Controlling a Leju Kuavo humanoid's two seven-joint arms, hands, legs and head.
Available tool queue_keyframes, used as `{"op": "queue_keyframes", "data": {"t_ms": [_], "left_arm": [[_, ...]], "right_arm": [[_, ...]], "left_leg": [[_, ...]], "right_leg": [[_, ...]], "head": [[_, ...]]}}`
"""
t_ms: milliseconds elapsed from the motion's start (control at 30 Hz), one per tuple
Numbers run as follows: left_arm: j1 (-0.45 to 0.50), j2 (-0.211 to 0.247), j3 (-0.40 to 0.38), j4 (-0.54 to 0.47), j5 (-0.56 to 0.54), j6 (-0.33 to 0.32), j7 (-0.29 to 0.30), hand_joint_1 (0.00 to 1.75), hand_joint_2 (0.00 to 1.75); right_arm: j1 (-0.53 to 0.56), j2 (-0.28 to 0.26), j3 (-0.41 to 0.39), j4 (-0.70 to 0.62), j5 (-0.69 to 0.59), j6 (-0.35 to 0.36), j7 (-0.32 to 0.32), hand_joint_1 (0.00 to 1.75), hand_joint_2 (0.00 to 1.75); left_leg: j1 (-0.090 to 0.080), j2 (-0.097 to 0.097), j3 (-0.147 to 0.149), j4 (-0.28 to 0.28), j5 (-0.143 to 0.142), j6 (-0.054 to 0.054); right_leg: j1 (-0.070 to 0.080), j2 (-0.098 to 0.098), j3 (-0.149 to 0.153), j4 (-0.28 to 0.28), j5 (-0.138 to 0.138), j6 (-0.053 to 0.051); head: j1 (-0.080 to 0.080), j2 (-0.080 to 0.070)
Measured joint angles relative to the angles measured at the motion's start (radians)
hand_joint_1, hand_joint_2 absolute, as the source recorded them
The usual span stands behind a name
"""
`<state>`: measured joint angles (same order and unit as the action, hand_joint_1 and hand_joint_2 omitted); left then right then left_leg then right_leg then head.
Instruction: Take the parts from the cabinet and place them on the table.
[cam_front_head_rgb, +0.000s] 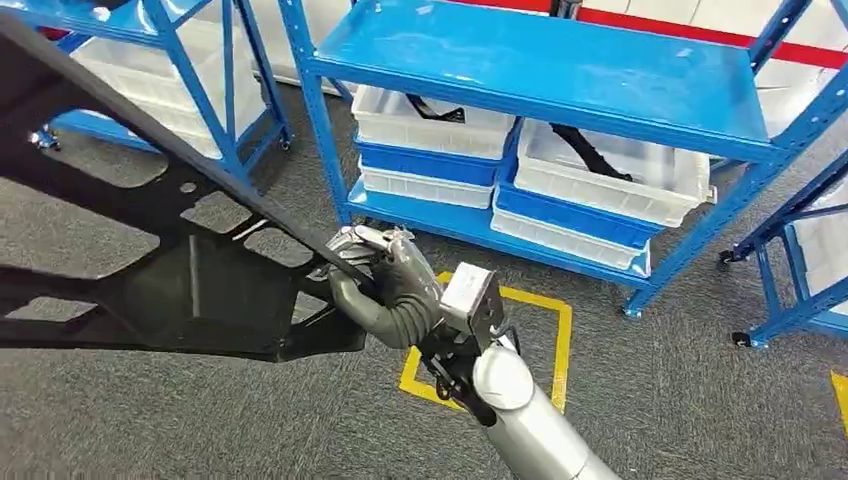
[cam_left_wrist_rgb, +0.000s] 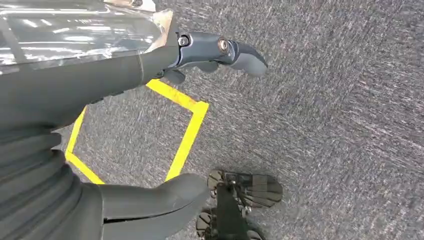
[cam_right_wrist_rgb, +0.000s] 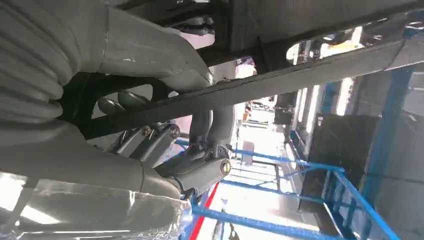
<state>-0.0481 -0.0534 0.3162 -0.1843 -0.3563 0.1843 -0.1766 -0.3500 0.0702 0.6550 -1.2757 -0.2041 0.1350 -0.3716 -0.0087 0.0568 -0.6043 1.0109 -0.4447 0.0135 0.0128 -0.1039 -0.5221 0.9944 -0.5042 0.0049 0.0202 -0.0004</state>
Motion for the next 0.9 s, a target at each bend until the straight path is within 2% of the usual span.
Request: {"op": "queue_keyframes", "data": {"t_ms": [33,67,100,133,167,200,233,267,300,333,367,400,433,467,533,567,600,633,667,700,733,767,800,833,867,900], "left_arm": [[0.000,0.000,0.000,0.000,0.000,0.000,0.000,0.00,1.75],[0.000,0.000,0.000,0.000,0.000,0.000,0.000,0.00,1.75],[0.000,-0.002,0.000,0.000,0.000,0.000,0.000,0.00,1.75],[-0.004,0.000,0.000,0.000,-0.001,0.000,0.000,0.00,1.75],[-0.006,0.000,0.000,0.000,-0.001,0.000,0.000,0.00,1.75],[-0.006,0.000,0.000,0.000,-0.001,0.000,0.000,0.00,1.75],[-0.005,0.000,0.000,0.000,-0.002,0.000,0.000,0.00,1.75],[-0.002,0.000,0.000,0.000,-0.002,-0.001,0.000,0.00,1.75],[-0.001,0.000,0.000,0.000,-0.002,-0.002,0.000,0.00,1.75],[-0.001,0.000,0.000,0.000,-0.002,-0.004,-0.001,0.00,1.75],[-0.002,-0.001,0.000,0.000,-0.004,-0.007,-0.005,0.00,1.75],[-0.002,-0.001,0.000,0.000,-0.008,-0.010,-0.008,0.00,1.75],[-0.005,0.000,0.000,0.000,-0.012,-0.011,-0.013,0.00,1.75],[-0.003,0.000,0.000,0.000,-0.013,-0.012,-0.016,0.00,1.75],[0.002,0.000,-0.001,0.000,-0.021,-0.014,-0.016,0.00,1.75],[0.004,0.001,-0.001,0.000,-0.021,-0.014,-0.016,0.00,1.75],[0.006,-0.001,-0.001,0.001,-0.023,-0.015,-0.016,0.00,1.75],[0.004,-0.003,-0.002,0.001,-0.024,-0.015,-0.016,0.00,1.75],[0.000,-0.003,-0.002,0.001,-0.027,-0.015,-0.015,0.00,1.75],[-0.002,-0.003,-0.002,0.001,-0.032,-0.015,-0.013,0.00,1.75],[-0.002,-0.004,-0.003,0.001,-0.033,-0.015,-0.005,0.00,1.75],[0.000,-0.005,-0.003,0.001,-0.033,-0.015,0.003,0.00,1.75],[0.002,-0.005,-0.003,0.001,-0.034,-0.014,0.006,0.00,1.75],[0.003,-0.005,-0.003,0.001,-0.034,-0.013,0.006,0.00,1.75],[0.003,-0.005,-0.002,0.001,-0.034,-0.012,0.006,0.00,1.75],[0.001,-0.005,-0.002,0.001,-0.035,-0.011,0.006,0.00,1.75]], "right_arm": [[0.000,0.000,0.000,-0.002,0.000,0.000,0.000,1.75,1.75],[0.000,0.000,0.000,-0.004,0.000,0.000,0.000,1.75,1.75],[-0.001,-0.002,0.000,-0.005,0.000,-0.002,-0.001,1.75,1.75],[0.000,-0.006,0.000,-0.007,0.000,-0.002,-0.002,1.75,1.75],[0.002,-0.010,0.000,-0.007,0.000,-0.002,-0.002,1.75,1.75],[0.006,-0.015,0.000,-0.007,0.000,-0.002,-0.002,1.75,1.75],[0.010,-0.018,0.000,-0.007,0.000,-0.002,-0.002,1.75,1.75],[0.013,-0.021,0.001,-0.007,0.000,-0.003,-0.001,1.75,1.75],[0.013,-0.023,0.001,-0.007,0.000,-0.003,-0.001,1.75,1.75],[0.013,-0.024,0.002,-0.007,0.000,-0.003,-0.001,1.75,1.75],[0.013,-0.025,0.001,-0.008,0.000,-0.005,-0.001,1.75,1.75],[0.013,-0.027,0.001,-0.009,0.000,-0.006,-0.001,1.75,1.75],[0.014,-0.030,0.002,-0.009,-0.002,-0.007,-0.001,1.75,1.75],[0.016,-0.033,0.002,-0.009,-0.003,-0.008,-0.001,1.75,1.75],[0.021,-0.036,0.002,-0.010,-0.003,-0.011,-0.003,1.75,1.75],[0.021,-0.034,0.002,-0.011,-0.004,-0.011,-0.005,1.75,1.75],[0.021,-0.033,0.002,-0.013,-0.005,-0.011,-0.005,1.75,1.75],[0.023,-0.034,0.002,-0.017,-0.008,-0.013,-0.006,1.75,1.75],[0.026,-0.036,0.001,-0.019,-0.011,-0.017,-0.007,1.75,1.75],[0.032,-0.037,0.000,-0.019,-0.011,-0.018,-0.007,1.75,1.75],[0.039,-0.038,0.000,-0.019,-0.011,-0.019,-0.007,1.75,1.75],[0.048,-0.038,-0.001,-0.019,-0.010,-0.019,-0.007,1.75,1.75],[0.052,-0.038,-0.001,-0.019,-0.008,-0.019,-0.007,1.75,1.75],[0.053,-0.037,-0.001,-0.019,-0.004,-0.019,-0.007,1.75,1.75],[0.053,-0.036,-0.001,-0.020,0.000,-0.018,-0.007,1.75,1.75],[0.052,-0.034,-0.001,-0.021,0.002,-0.018,-0.008,1.75,1.75]], "left_leg": [[-0.002,-0.011,-0.002,-0.001,0.002,0.005],[0.006,-0.021,0.003,-0.012,0.011,0.016],[0.009,-0.031,0.002,-0.015,0.015,0.023],[0.011,-0.042,-0.001,-0.015,0.019,0.030],[0.012,-0.054,-0.004,-0.015,0.021,0.033],[0.011,-0.068,-0.007,-0.015,0.022,0.035],[0.011,-0.081,-0.009,-0.015,0.024,0.035],[0.012,-0.095,-0.010,-0.014,0.026,0.034],[0.013,-0.108,-0.011,-0.014,0.027,0.032],[0.014,-0.122,-0.010,-0.013,0.029,0.029],[0.016,-0.137,-0.010,-0.010,0.030,0.026],[0.017,-0.150,-0.014,-0.006,0.031,0.021],[0.011,-0.162,-0.024,0.006,0.030,0.013],[0.013,-0.170,-0.030,0.004,0.034,0.006],[0.020,-0.187,-0.035,-0.006,0.046,-0.011],[0.020,-0.197,-0.039,-0.004,0.049,-0.016],[0.018,-0.157,-0.049,0.008,0.034,-0.019],[0.015,-0.108,-0.067,0.053,-0.001,-0.024],[0.018,-0.081,-0.098,0.124,-0.040,-0.028],[0.020,-0.066,-0.137,0.214,-0.080,-0.031],[0.021,-0.061,-0.168,0.286,-0.107,-0.034],[0.022,-0.059,-0.180,0.320,-0.112,-0.035],[0.022,-0.059,-0.164,0.296,-0.095,-0.034],[0.022,-0.057,-0.126,0.232,-0.063,-0.031],[0.021,-0.047,-0.073,0.141,-0.026,-0.027],[0.018,-0.014,-0.018,0.050,0.005,-0.020]], "right_leg": [[-0.002,-0.010,0.001,-0.002,0.000,0.006],[-0.001,-0.005,0.000,0.003,-0.008,0.013],[-0.007,0.040,-0.012,0.023,-0.025,0.013],[-0.009,0.078,-0.040,0.091,-0.062,0.006],[-0.011,0.092,-0.074,0.170,-0.094,0.002],[-0.013,0.099,-0.117,0.261,-0.127,0.000],[-0.014,0.100,-0.145,0.321,-0.143,0.004],[-0.015,0.100,-0.153,0.334,-0.139,0.011],[-0.017,0.100,-0.137,0.298,-0.120,0.022],[-0.021,0.103,-0.101,0.224,-0.086,0.034],[-0.026,0.117,-0.052,0.123,-0.045,0.046],[-0.034,0.158,-0.010,0.037,-0.015,0.053],[-0.036,0.193,-0.007,0.016,-0.018,0.046],[-0.035,0.175,-0.008,0.019,-0.014,0.036],[-0.024,0.160,-0.007,0.021,-0.007,0.022],[-0.030,0.149,-0.008,0.016,-0.001,0.013],[-0.038,0.135,-0.006,0.013,0.003,0.007],[-0.037,0.124,-0.006,0.013,0.004,0.000],[-0.033,0.111,-0.008,0.014,0.004,-0.005],[-0.029,0.095,-0.009,0.014,0.004,-0.005],[-0.027,0.080,-0.011,0.014,0.004,-0.006],[-0.025,0.065,-0.012,0.014,0.003,-0.006],[-0.024,0.053,-0.013,0.014,0.003,-0.006],[-0.024,0.042,-0.013,0.014,0.003,-0.006],[-0.024,0.032,-0.012,0.014,0.003,-0.006],[-0.022,0.023,-0.010,0.014,0.002,-0.007]], "head": [[-0.001,0.000],[0.000,0.000],[0.000,0.000],[0.001,0.000],[0.001,0.000],[0.001,0.000],[0.001,0.000],[0.001,0.000],[0.001,0.000],[0.001,0.000],[0.001,0.000],[0.001,0.000],[0.001,0.000],[0.001,0.000],[0.001,0.000],[0.000,0.000],[0.000,0.000],[-0.005,0.000],[-0.005,0.000],[-0.005,0.000],[-0.005,0.000],[-0.005,0.000],[-0.005,0.000],[-0.005,0.000],[-0.005,0.000],[-0.005,0.000]]}}
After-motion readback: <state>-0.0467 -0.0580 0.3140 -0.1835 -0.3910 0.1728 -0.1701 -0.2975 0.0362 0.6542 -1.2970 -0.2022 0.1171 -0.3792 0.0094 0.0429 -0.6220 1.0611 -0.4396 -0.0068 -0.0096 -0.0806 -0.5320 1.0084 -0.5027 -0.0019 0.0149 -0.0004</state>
